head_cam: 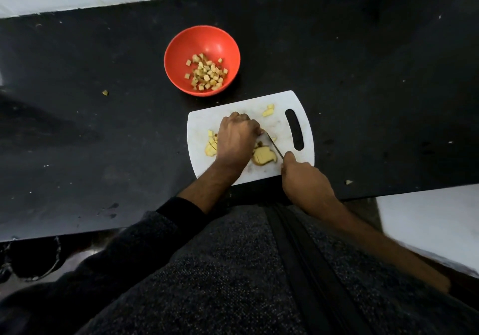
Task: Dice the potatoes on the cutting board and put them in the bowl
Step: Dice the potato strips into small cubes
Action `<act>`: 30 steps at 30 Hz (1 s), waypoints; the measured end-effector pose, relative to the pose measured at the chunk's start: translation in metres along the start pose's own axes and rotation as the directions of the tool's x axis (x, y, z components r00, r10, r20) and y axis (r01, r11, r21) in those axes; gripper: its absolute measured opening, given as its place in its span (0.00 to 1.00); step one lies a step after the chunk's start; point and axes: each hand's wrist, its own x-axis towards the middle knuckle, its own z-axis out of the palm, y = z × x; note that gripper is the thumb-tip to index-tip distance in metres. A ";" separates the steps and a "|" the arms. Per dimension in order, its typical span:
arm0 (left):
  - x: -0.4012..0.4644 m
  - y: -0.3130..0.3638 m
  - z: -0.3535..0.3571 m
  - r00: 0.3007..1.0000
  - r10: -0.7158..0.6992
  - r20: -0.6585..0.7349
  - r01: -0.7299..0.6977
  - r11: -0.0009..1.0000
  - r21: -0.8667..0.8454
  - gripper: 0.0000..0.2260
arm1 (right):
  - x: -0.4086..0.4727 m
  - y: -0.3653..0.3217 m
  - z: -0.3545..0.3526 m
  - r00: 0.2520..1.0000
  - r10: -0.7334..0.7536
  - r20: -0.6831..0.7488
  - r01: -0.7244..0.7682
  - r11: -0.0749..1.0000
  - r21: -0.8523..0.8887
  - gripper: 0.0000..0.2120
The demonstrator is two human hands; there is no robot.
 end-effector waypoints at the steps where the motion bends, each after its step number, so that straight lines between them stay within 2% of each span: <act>1: -0.001 0.000 -0.001 1.000 -0.013 0.006 0.013 1.000 -0.009 0.07 | -0.001 0.001 0.000 1.000 -0.002 -0.008 0.002 1.000 0.007 0.02; 5: -0.002 0.000 -0.003 0.998 -0.014 0.057 0.016 0.999 -0.029 0.06 | -0.003 0.000 -0.005 0.996 -0.033 -0.087 0.036 0.999 0.026 0.06; 8: 0.000 0.000 -0.004 0.995 -0.045 0.089 0.049 0.998 -0.040 0.07 | 0.001 -0.008 -0.007 0.991 -0.061 -0.121 0.062 0.998 0.008 0.06; 14: 0.002 0.003 -0.009 0.980 -0.139 0.142 0.149 0.987 -0.066 0.08 | 0.008 -0.014 -0.006 0.995 -0.069 -0.075 0.069 0.998 -0.003 0.04; 23: 0.002 0.008 -0.014 0.971 -0.171 0.170 0.189 0.977 -0.099 0.05 | 0.016 -0.022 -0.010 0.999 -0.045 0.020 0.046 0.998 -0.045 0.03; 30: -0.002 0.006 -0.019 0.981 -0.116 0.157 0.132 0.986 -0.100 0.07 | -0.006 -0.010 -0.022 0.995 -0.008 0.095 0.015 0.997 -0.079 0.04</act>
